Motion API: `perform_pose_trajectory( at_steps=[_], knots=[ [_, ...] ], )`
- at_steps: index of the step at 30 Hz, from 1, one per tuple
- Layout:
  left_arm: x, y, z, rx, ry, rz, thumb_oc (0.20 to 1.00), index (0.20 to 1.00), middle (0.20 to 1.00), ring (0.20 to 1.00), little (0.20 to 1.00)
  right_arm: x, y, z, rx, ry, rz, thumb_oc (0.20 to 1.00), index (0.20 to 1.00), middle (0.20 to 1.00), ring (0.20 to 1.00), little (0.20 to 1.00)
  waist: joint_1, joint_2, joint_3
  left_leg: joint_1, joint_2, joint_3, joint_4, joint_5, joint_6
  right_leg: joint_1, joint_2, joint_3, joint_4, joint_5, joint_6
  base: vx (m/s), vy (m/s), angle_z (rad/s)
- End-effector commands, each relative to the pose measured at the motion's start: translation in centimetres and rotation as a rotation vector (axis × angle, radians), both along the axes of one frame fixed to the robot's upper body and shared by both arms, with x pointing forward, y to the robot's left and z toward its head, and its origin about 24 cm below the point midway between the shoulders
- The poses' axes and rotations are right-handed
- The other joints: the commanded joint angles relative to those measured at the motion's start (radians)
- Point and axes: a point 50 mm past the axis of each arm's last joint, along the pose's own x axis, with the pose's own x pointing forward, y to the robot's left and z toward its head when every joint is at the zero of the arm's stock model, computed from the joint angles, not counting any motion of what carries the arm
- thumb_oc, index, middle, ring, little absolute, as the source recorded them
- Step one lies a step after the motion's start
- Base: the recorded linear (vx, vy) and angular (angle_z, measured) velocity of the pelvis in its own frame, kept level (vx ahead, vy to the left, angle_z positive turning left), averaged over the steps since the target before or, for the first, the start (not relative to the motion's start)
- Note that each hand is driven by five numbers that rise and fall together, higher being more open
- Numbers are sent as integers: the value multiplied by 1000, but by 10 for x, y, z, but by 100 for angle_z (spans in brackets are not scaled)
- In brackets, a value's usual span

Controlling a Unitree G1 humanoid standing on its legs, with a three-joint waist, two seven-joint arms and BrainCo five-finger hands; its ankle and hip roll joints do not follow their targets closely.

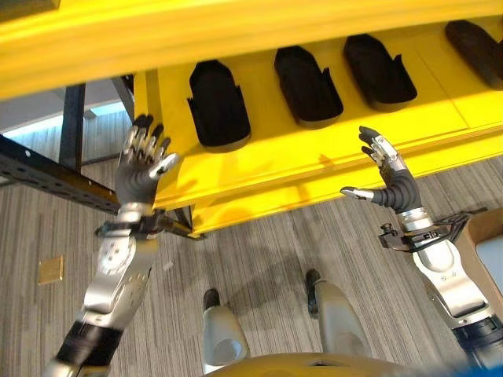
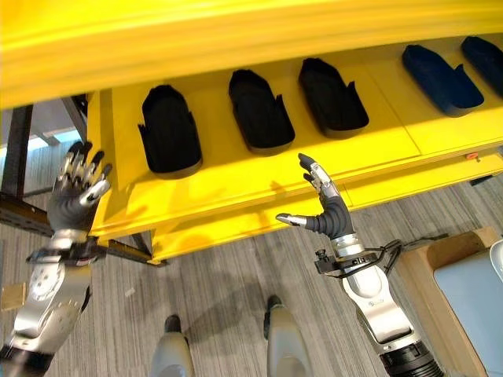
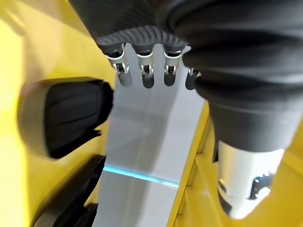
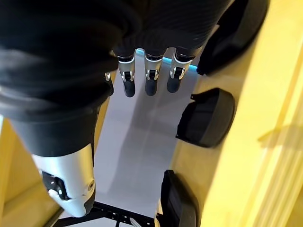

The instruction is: Move parts from the plastic box to the shelf.

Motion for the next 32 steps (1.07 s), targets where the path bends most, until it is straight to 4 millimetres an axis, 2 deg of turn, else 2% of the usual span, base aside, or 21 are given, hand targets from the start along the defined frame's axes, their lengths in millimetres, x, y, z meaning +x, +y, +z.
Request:
perform_pose_trajectory(
  at_steps=[1, 3, 4, 5, 8, 9, 10, 11, 12, 13, 14, 18, 19, 21, 24, 32],
  knots=[
    [-2, -10, 8, -68, -78, -174, 1000, 1000, 1000, 1000, 1000, -6, -7, 8, 0, -32, 41, 1000, 1000, 1000, 1000, 1000, 8, 5, -108, -40, 35, -55, -74, 288, -16, 57, 48, 12, -62, 91, 20, 95, -89, -5],
    [-2, -10, 8, -69, -77, -175, 1000, 1000, 1000, 1000, 1000, -6, -7, 7, 0, -30, 42, 1000, 1000, 1000, 1000, 1000, 8, 6, -108, -35, 36, -55, -79, 291, -16, 62, 49, 11, -66, 93, 19, 30, -65, 2],
    [-13, -13, -4, -91, -29, -202, 1000, 1000, 1000, 1000, 1000, -12, -19, 0, -39, 8, 4, 1000, 1000, 1000, 1000, 1000, 14, 3, -119, -26, 26, -56, -99, 368, -23, 123, 44, -25, -142, 105, 12, -10, -105, 5],
    [-17, -16, -11, -110, 1, -230, 1000, 1000, 1000, 1000, 1000, -13, -24, -1, -48, 16, -8, 1000, 1000, 1000, 1000, 1000, 14, -6, -122, -23, 7, -42, -91, 372, -20, 160, 36, -37, -197, 124, 13, 8, -136, 26],
    [-26, -14, -34, -158, 78, -209, 1000, 1000, 1000, 1000, 1000, -17, -34, -10, -43, 68, -33, 1000, 1000, 1000, 1000, 1000, 21, -30, -147, 0, -87, -11, -70, 297, 3, 238, 17, -61, -323, 173, 18, 49, -93, 54],
    [-34, -13, -41, -126, 108, -209, 1000, 1000, 1000, 1000, 1000, -23, -41, -15, -34, 97, -51, 1000, 1000, 1000, 1000, 1000, 22, -39, -157, 14, -138, 13, -64, 243, 18, 276, 0, -80, -375, 198, 23, 35, -35, 19],
    [-34, -13, -41, -126, 109, -210, 1000, 1000, 1000, 1000, 1000, -24, -41, -15, -34, 98, -52, 1000, 1000, 1000, 1000, 1000, 22, -40, -157, 15, -139, 13, -62, 241, 19, 280, -2, -80, -378, 199, 24, 20, -31, 17],
    [-40, -13, -58, -165, 182, -220, 1000, 1000, 1000, 1000, 1000, -28, -44, -20, -22, 124, -57, 1000, 1000, 1000, 1000, 1000, 24, -47, -174, 31, -189, 22, -75, 200, 33, 293, -10, -88, -412, 222, 27, 24, 2, 30],
    [-43, -11, -59, -118, 186, -210, 1000, 1000, 1000, 1000, 1000, -29, -47, -24, -6, 141, -70, 1000, 1000, 1000, 1000, 1000, 28, -47, -182, 40, -214, 13, -86, 183, 41, 298, -11, -89, -421, 227, 30, 25, 1, 46],
    [-43, -11, -59, -117, 186, -210, 1000, 1000, 1000, 1000, 1000, -29, -47, -24, -6, 142, -70, 1000, 1000, 1000, 1000, 1000, 27, -48, -182, 41, -216, 13, -86, 182, 42, 300, -12, -90, -423, 227, 31, 30, 51, 44],
    [-47, -11, -75, -146, 244, -182, 1000, 1000, 1000, 1000, 1000, -31, -47, -33, 32, 178, -72, 1000, 1000, 1000, 1000, 1000, 24, -51, -193, 58, -231, 5, -112, 174, 47, 309, -11, -97, -438, 243, 34, 44, 66, 35],
    [-55, -6, -109, -77, 393, -104, 1000, 1000, 1000, 1000, 1000, -37, -46, -62, 118, 297, -103, 1000, 1000, 1000, 1000, 1000, 27, -63, -240, 128, -244, 1, -211, 177, 58, 332, -30, -90, -455, 265, 58, 66, 138, 9],
    [-54, -7, -106, -9, 382, -122, 1000, 1000, 1000, 1000, 1000, -37, -46, -67, 121, 318, -114, 1000, 1000, 1000, 1000, 1000, 29, -64, -246, 139, -248, -2, -231, 179, 60, 336, -32, -88, -461, 266, 62, 25, 95, -5],
    [-54, -7, -108, 1, 395, -112, 1000, 1000, 1000, 1000, 1000, -36, -45, -71, 129, 333, -114, 1000, 1000, 1000, 1000, 1000, 29, -64, -250, 145, -253, -4, -244, 179, 62, 335, -36, -86, -463, 270, 66, -6, 86, -3],
    [-46, -6, -116, 64, 419, -77, 1000, 1000, 1000, 1000, 1000, -28, -30, -83, 169, 379, -78, 1000, 1000, 1000, 1000, 1000, 34, -76, -269, 154, -277, -7, -256, 165, 76, 338, -58, -73, -473, 284, 82, 8, 140, 3],
    [-45, 1, -109, 117, 398, -44, 1000, 1000, 1000, 1000, 1000, -29, -24, -89, 175, 416, -43, 1000, 1000, 1000, 1000, 1000, 35, -86, -278, 169, -287, 7, -263, 150, 85, 342, -72, -51, -485, 297, 93, 13, 39, -4]
  ],
)
